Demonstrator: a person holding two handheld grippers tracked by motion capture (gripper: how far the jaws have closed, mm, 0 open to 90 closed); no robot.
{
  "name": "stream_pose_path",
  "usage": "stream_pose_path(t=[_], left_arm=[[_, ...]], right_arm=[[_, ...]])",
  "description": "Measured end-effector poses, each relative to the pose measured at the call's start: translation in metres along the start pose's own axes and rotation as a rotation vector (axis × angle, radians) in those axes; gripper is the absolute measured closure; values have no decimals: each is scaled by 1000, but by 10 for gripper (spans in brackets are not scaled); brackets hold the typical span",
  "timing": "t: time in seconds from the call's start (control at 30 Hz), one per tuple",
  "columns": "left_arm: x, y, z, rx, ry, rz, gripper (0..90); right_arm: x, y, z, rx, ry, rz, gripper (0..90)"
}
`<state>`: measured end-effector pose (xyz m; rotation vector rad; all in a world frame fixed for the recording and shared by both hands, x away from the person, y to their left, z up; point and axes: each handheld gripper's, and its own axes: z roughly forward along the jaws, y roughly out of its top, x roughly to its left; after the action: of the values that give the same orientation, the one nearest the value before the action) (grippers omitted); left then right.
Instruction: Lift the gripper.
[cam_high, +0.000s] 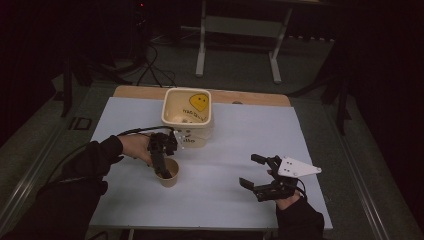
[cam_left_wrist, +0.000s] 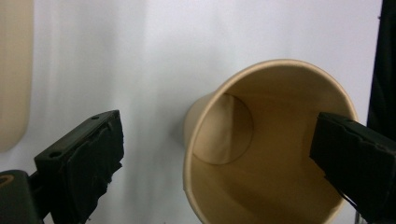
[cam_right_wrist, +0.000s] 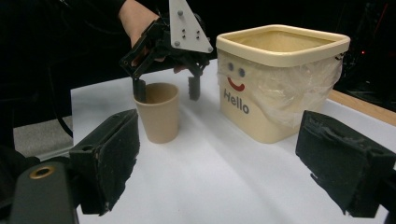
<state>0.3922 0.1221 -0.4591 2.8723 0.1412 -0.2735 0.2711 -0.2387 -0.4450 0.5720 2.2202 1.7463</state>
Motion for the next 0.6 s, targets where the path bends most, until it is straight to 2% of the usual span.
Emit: stream_pose_path(t=[0.07, 0.53, 0.6], left_arm=[[-1, 1, 0, 0, 11, 0, 36], [-4, 4, -7, 6, 9, 3, 25], [-5, 5, -9, 0, 23, 10, 21]], right_arm=[[0, 0, 0, 3, 4, 0, 134], [2, 0, -1, 7, 4, 1, 134], [2, 0, -1, 7, 4, 1, 134]])
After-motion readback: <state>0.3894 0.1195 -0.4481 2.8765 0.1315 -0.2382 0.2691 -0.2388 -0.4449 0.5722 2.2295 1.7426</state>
